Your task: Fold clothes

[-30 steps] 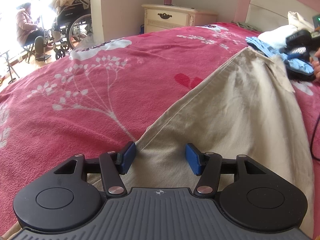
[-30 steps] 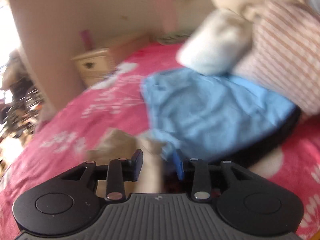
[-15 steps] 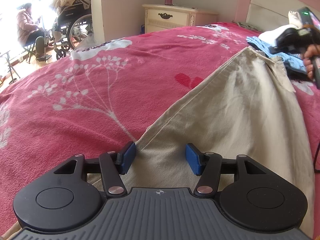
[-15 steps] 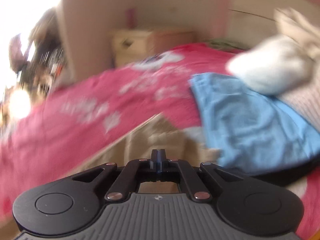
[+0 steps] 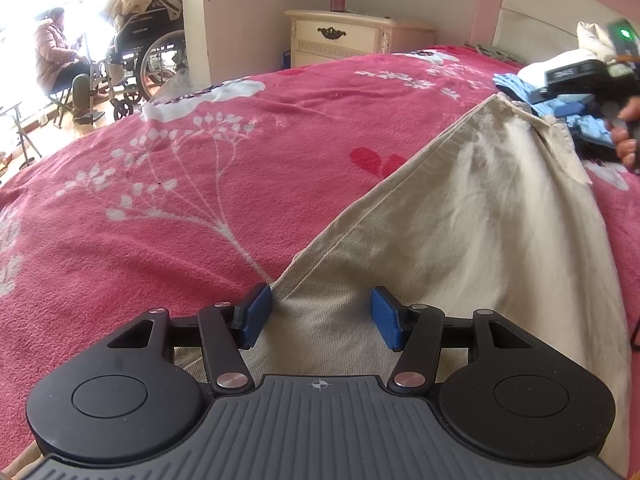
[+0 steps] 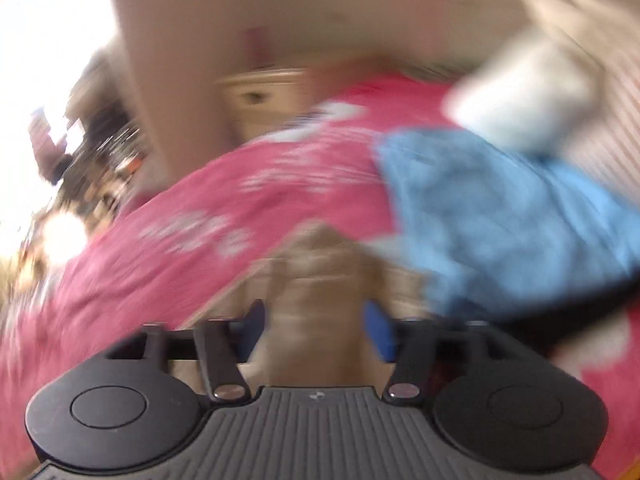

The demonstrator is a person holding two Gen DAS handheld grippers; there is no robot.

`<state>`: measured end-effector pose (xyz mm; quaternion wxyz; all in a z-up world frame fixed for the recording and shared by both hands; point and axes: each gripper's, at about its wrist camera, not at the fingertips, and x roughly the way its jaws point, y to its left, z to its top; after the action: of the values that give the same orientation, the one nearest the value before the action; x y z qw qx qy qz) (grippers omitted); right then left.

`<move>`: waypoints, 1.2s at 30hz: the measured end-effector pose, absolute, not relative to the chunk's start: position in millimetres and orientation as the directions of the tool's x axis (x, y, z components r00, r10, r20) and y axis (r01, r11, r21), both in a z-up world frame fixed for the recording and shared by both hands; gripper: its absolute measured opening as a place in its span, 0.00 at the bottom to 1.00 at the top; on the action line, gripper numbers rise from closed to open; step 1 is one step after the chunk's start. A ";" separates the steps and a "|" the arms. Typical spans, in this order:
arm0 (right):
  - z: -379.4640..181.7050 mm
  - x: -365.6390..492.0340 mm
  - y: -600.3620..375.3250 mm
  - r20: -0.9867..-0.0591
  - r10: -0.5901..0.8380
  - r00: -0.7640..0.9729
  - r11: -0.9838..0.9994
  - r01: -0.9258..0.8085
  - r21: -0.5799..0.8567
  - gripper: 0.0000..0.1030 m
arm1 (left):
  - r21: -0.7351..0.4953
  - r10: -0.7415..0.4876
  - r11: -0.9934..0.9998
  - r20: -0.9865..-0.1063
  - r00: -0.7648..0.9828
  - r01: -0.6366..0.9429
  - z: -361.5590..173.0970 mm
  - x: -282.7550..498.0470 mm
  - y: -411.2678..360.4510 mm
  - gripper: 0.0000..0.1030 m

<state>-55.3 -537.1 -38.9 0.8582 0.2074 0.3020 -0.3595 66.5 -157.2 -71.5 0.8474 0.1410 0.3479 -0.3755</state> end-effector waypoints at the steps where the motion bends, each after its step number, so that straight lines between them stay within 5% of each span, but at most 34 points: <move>1: -39.6 -41.9 -530.4 -0.678 -0.489 0.549 0.684 0.723 0.092 0.58 | -0.022 -0.538 0.679 -0.695 0.476 0.734 -71.3 66.4 -157.2 0.54; 2: -44.3 -31.8 -530.4 -0.706 -0.489 0.512 0.685 0.727 0.053 0.56 | -0.022 -0.537 0.679 -0.696 0.477 0.734 -71.2 66.2 -157.3 0.54; 4: -51.3 -24.5 -535.1 -0.731 -0.503 0.462 0.654 0.756 0.027 0.09 | -0.022 -0.536 0.681 -0.696 0.478 0.732 -71.1 66.2 -157.5 0.54; 6: -48.4 -43.8 -544.0 -0.707 -0.518 0.481 0.576 0.808 0.127 0.03 | -0.025 -0.537 0.681 -0.696 0.476 0.732 -70.7 66.7 -157.1 0.54; 9: -42.8 -87.7 -558.3 -0.649 -0.525 0.550 0.455 0.826 0.332 0.03 | -0.031 -0.540 0.682 -0.695 0.475 0.731 -71.1 66.9 -156.4 0.54; 15: -84.0 -154.6 -592.2 -0.679 -0.465 0.567 0.148 0.806 0.573 0.03 | -0.030 -0.542 0.680 -0.693 0.475 0.732 -71.7 67.7 -156.5 0.54; 22: -65.5 -160.5 -598.0 -0.656 -0.536 0.531 0.124 0.818 0.561 0.05 | -0.028 -0.539 0.683 -0.694 0.477 0.730 -71.2 67.4 -157.2 0.54; 25: -46.9 -158.2 -586.3 -0.617 -0.623 0.481 0.188 0.857 0.479 0.05 | -0.027 -0.540 0.683 -0.692 0.479 0.730 -71.7 66.8 -157.0 0.54; 30: -37.2 -102.1 -552.2 -0.623 -0.544 0.562 0.570 0.793 0.217 0.05 | -0.029 -0.544 0.682 -0.688 0.480 0.731 -72.4 66.6 -155.7 0.54; 33: -55.4 -65.3 -546.0 -0.722 -0.471 0.506 0.688 0.724 0.059 0.05 | -0.031 -0.546 0.680 -0.688 0.478 0.733 -72.5 66.7 -155.4 0.54; 36: -74.7 -53.9 -562.0 -0.731 -0.567 0.379 0.663 0.737 -0.132 0.00 | -0.033 -0.551 0.675 -0.687 0.474 0.737 -72.1 67.5 -154.3 0.54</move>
<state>-53.9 -562.0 -74.7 0.8232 0.1084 0.3920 -0.3960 67.5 -154.3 -72.1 0.8478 0.1348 0.3445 -0.3799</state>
